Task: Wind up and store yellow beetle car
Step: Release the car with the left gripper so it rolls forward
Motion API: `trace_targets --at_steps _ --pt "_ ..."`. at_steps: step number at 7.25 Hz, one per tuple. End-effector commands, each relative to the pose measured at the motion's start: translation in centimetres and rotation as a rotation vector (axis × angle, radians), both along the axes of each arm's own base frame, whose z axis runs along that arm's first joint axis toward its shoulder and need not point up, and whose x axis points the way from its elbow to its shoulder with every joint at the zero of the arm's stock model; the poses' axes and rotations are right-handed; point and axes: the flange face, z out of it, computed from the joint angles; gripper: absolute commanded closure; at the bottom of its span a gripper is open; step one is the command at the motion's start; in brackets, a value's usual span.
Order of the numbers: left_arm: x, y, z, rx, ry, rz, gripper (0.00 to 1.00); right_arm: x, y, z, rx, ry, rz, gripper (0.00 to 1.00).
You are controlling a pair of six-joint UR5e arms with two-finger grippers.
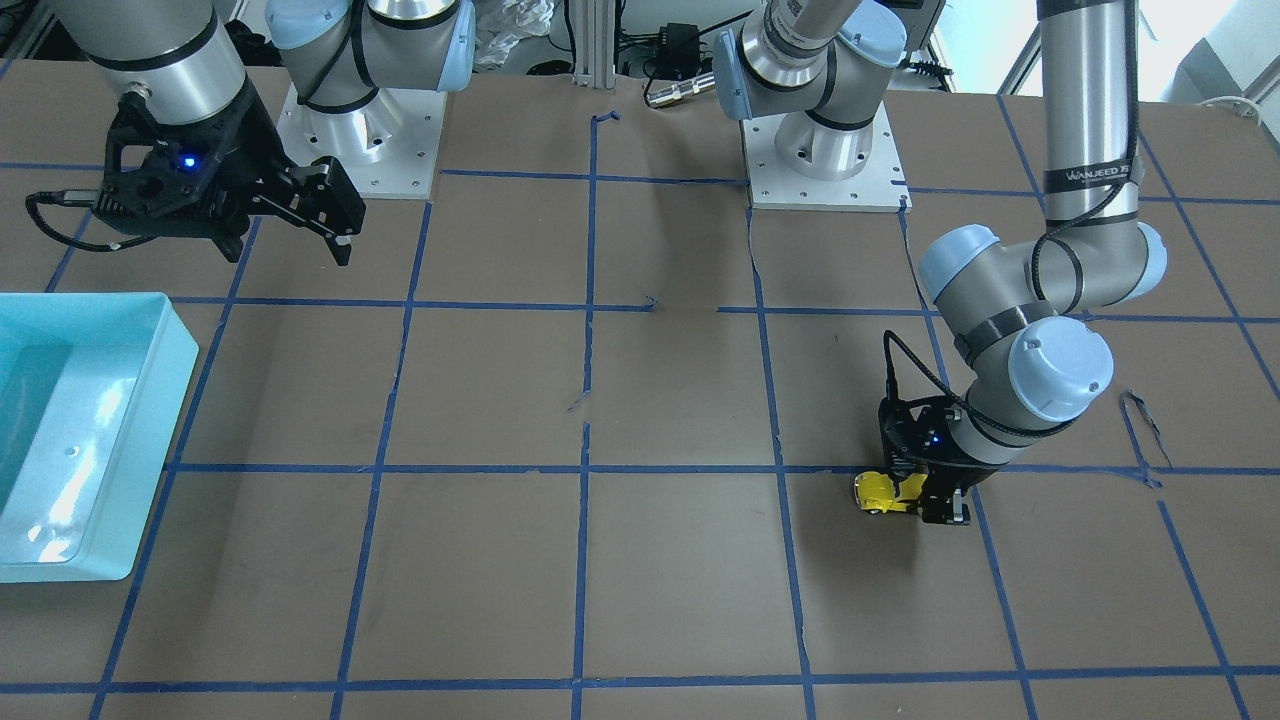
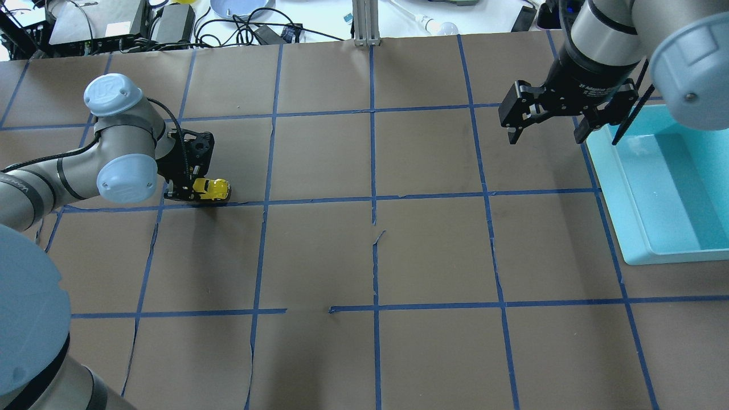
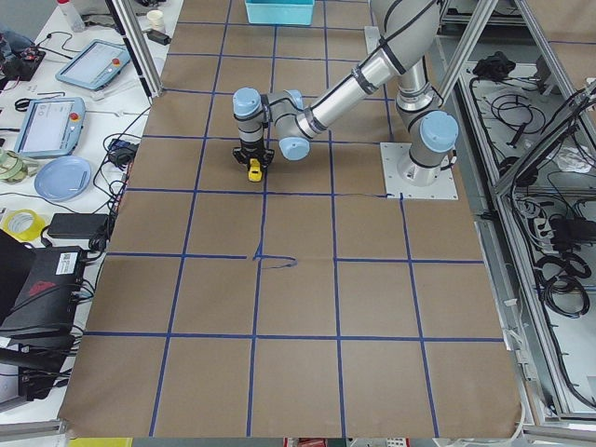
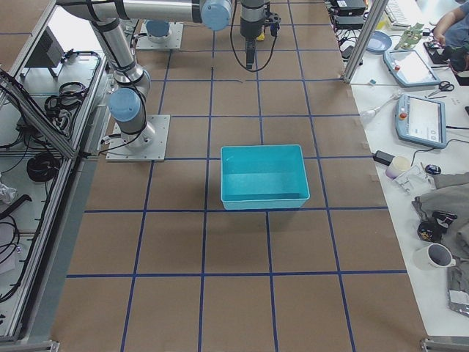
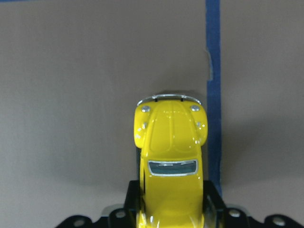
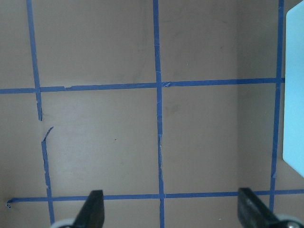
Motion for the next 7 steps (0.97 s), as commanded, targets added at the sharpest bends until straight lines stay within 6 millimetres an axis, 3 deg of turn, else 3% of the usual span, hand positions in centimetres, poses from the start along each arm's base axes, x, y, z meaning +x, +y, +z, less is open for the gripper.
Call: trace_targets --at_steps 1,6,7 --pt "2.2 0.3 -0.3 0.004 0.004 -0.01 0.95 0.0 0.0 0.0 0.0 0.004 0.002 0.0" --pt "6.4 0.8 -0.3 0.005 0.003 0.015 0.94 0.0 0.0 -0.1 0.001 0.004 0.0 0.0" --pt "6.8 0.8 -0.2 0.004 0.003 0.021 0.9 0.0 0.0 -0.1 0.001 0.004 0.003 0.0"
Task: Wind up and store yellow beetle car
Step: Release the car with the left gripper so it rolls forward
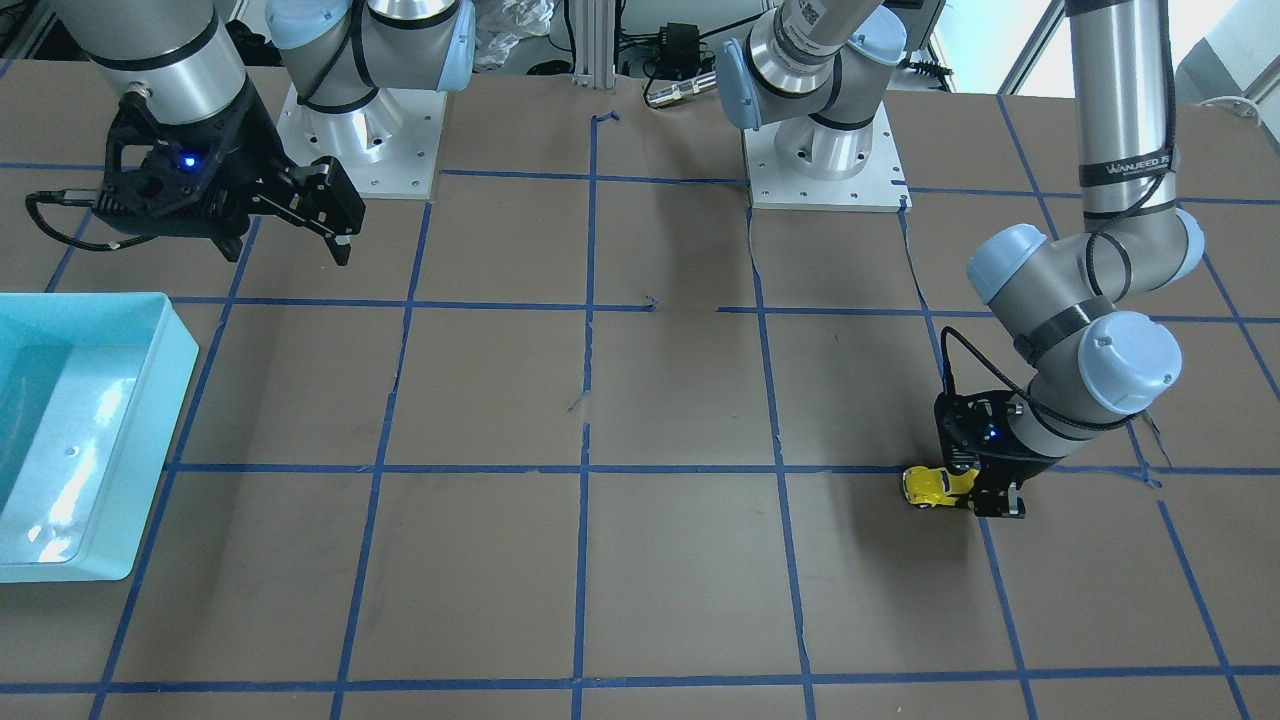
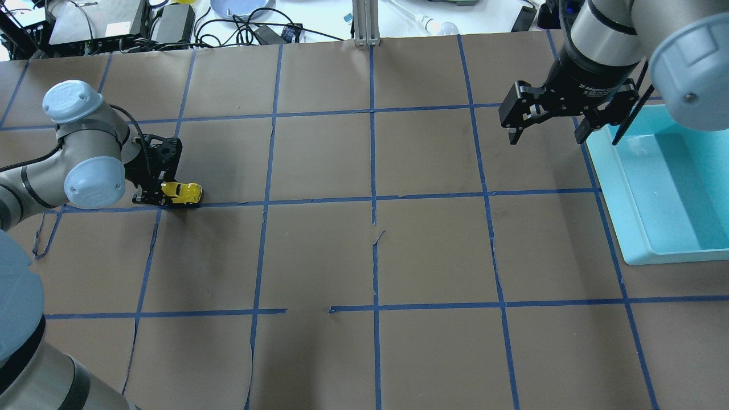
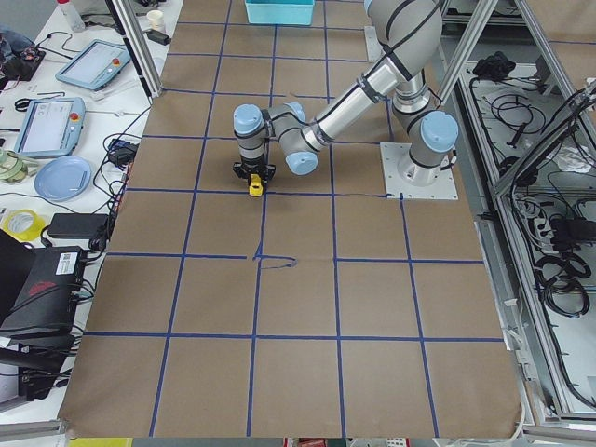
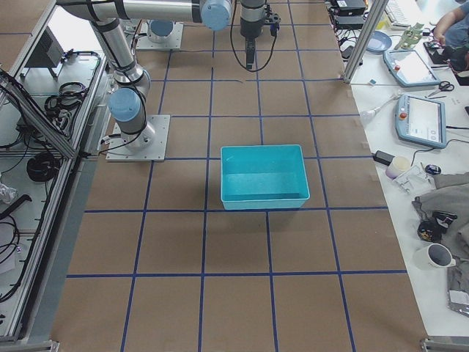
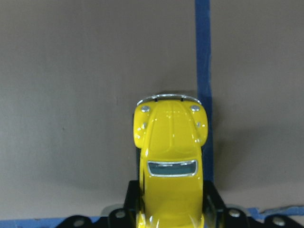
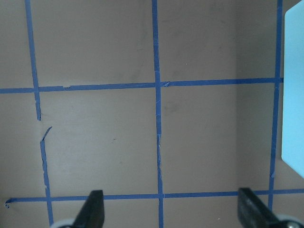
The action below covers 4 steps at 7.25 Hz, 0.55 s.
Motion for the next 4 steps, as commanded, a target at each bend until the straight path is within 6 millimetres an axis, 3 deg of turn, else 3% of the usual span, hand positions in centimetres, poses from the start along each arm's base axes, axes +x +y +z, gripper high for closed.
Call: trace_targets --at_steps 1,2,4 --pt "0.72 0.02 0.18 -0.004 -0.003 0.012 0.61 0.0 0.0 -0.02 0.0 0.0 0.003 0.0" --pt "0.68 0.08 -0.16 0.002 0.001 0.022 0.01 0.01 -0.06 -0.08 0.0 -0.002 -0.008 0.0" --pt "0.81 -0.03 0.09 0.001 -0.007 0.019 0.0 0.0 -0.08 0.0 -0.001 0.0 -0.004 0.0"
